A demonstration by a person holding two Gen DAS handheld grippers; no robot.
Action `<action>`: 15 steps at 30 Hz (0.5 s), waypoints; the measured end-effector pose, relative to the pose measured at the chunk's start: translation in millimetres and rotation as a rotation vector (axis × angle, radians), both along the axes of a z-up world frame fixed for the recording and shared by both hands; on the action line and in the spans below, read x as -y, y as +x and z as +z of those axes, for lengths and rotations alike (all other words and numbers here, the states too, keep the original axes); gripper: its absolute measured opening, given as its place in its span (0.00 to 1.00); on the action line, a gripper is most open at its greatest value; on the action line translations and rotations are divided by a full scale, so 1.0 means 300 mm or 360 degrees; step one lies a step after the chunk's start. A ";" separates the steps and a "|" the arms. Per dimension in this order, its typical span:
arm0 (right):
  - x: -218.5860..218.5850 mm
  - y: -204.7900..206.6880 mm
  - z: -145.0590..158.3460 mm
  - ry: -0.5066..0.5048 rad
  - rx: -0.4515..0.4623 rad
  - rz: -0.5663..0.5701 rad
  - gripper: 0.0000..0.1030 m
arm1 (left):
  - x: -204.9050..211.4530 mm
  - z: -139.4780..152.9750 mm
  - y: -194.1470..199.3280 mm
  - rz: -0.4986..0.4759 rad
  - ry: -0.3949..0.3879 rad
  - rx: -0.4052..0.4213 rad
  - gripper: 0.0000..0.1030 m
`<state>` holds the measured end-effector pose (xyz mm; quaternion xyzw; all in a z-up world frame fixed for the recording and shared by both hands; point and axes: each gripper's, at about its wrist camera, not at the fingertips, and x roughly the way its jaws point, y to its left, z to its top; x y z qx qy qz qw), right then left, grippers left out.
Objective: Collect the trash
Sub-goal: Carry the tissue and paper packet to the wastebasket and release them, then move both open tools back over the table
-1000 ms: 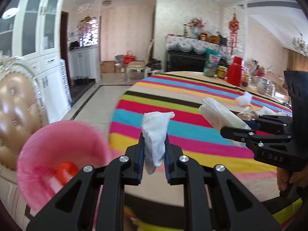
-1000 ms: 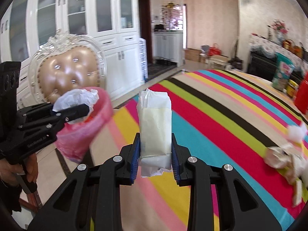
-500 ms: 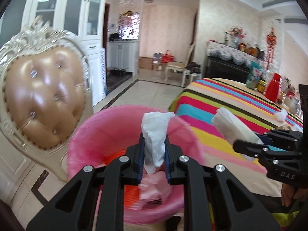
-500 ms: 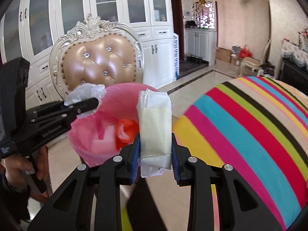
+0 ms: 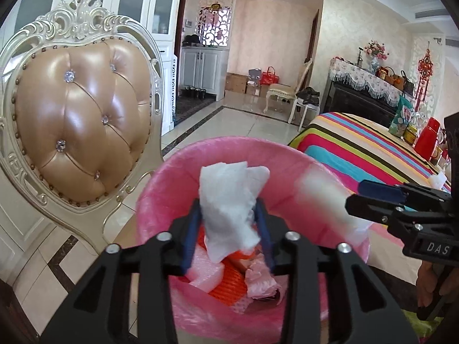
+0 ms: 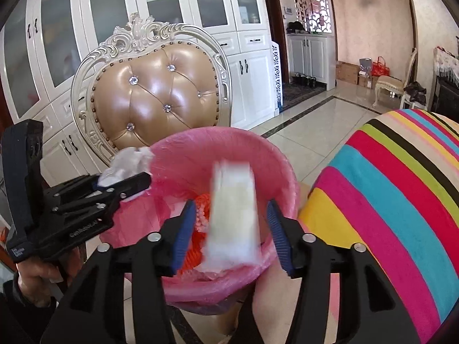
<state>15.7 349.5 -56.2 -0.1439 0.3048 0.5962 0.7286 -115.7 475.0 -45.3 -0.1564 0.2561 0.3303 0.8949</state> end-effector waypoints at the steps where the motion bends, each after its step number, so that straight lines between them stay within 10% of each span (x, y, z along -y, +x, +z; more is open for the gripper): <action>1: 0.010 0.004 0.000 0.0005 -0.0002 0.0002 0.54 | 0.010 0.004 -0.004 0.0011 0.0012 0.0004 0.54; 15: 0.319 0.113 0.041 -0.0002 0.0137 -0.0177 0.55 | 0.224 0.069 0.099 -0.0094 0.0202 0.0004 0.93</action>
